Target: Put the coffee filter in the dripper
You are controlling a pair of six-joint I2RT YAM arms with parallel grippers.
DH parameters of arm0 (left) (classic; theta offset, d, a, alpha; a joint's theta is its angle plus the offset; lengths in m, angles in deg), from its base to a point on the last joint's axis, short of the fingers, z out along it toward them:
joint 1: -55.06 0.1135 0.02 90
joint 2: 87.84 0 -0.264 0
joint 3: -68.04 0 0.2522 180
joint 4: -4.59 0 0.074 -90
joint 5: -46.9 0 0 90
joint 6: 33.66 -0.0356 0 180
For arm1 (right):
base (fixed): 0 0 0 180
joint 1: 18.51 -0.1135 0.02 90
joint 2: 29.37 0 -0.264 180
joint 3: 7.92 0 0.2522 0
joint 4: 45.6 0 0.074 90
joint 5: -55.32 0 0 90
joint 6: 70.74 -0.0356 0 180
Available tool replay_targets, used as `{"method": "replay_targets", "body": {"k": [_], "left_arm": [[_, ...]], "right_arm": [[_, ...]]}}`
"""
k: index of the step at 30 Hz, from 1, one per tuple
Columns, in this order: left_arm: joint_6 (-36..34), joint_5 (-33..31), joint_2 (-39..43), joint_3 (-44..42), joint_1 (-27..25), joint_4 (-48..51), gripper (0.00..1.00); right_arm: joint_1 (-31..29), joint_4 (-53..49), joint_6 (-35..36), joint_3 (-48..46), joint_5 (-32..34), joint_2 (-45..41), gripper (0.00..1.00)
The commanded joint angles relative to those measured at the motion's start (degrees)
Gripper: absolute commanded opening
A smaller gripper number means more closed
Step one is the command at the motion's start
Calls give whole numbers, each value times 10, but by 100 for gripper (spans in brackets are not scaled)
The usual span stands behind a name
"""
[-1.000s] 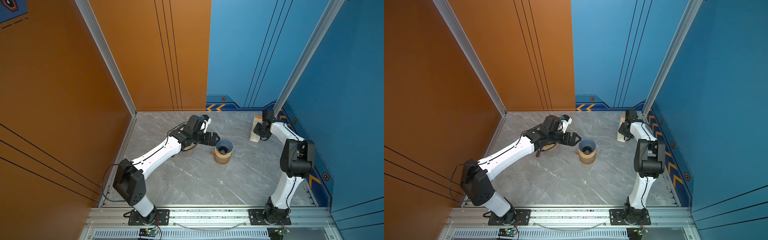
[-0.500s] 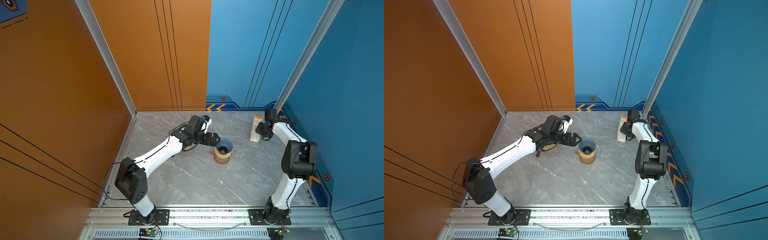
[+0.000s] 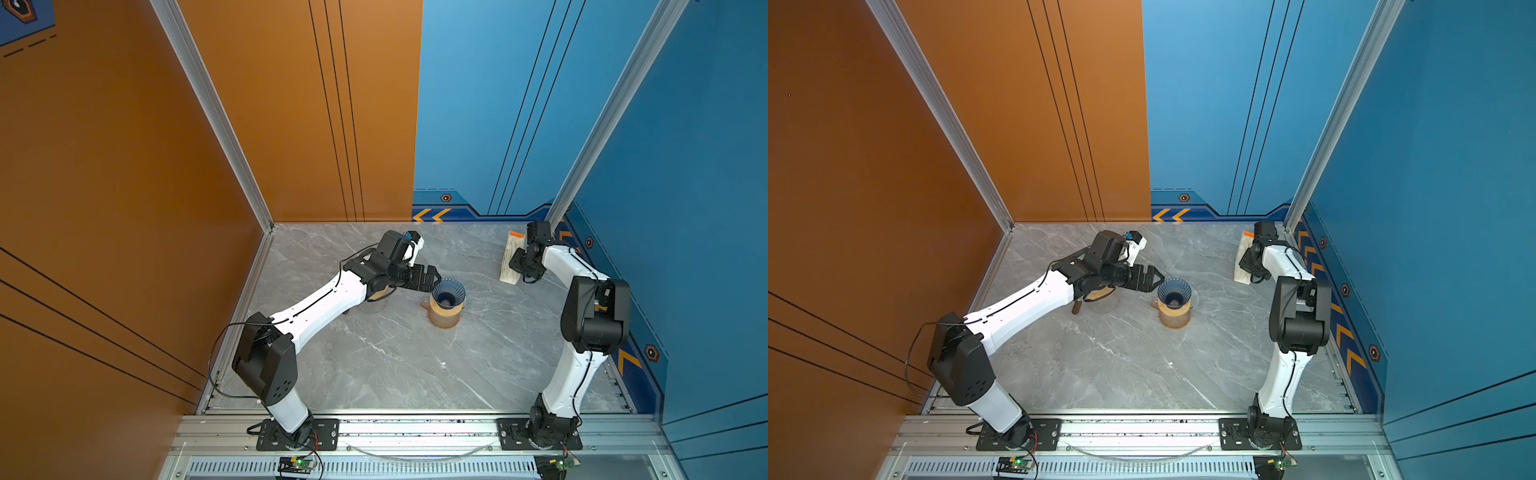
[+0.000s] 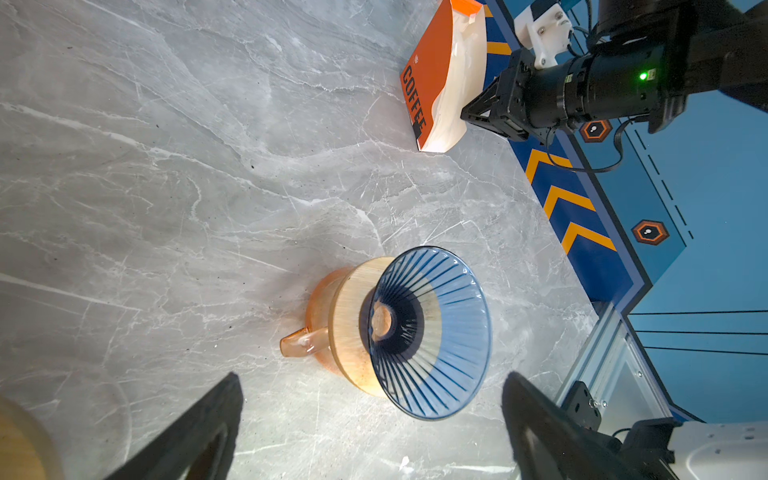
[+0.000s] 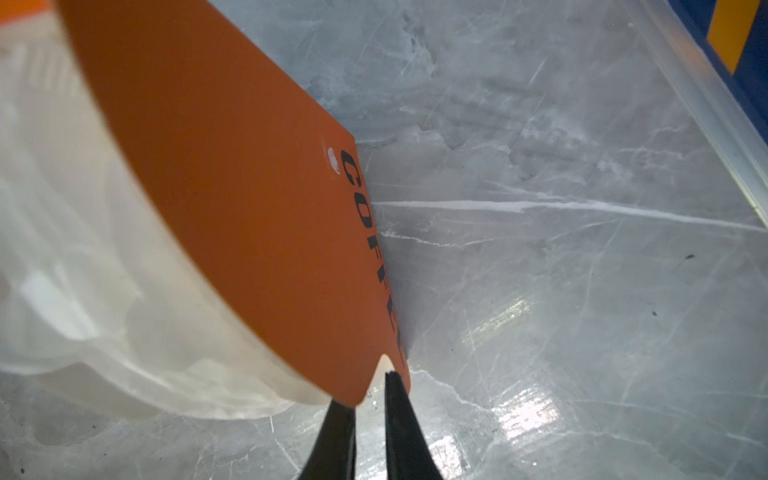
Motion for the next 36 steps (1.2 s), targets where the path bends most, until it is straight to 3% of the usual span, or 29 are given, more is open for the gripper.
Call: {"method": "replay_targets", "body": {"k": [1, 21, 36], "left_arm": [[4, 13, -5, 17, 2, 7, 98], [4, 15, -8, 19, 2, 8, 98], [6, 17, -12, 22, 1, 8, 98]], "right_arm": [[-1, -11, 8, 16, -7, 10, 13], [-4, -11, 7, 27, -19, 20, 17], [-1, -11, 9, 29, -12, 27, 11]]}}
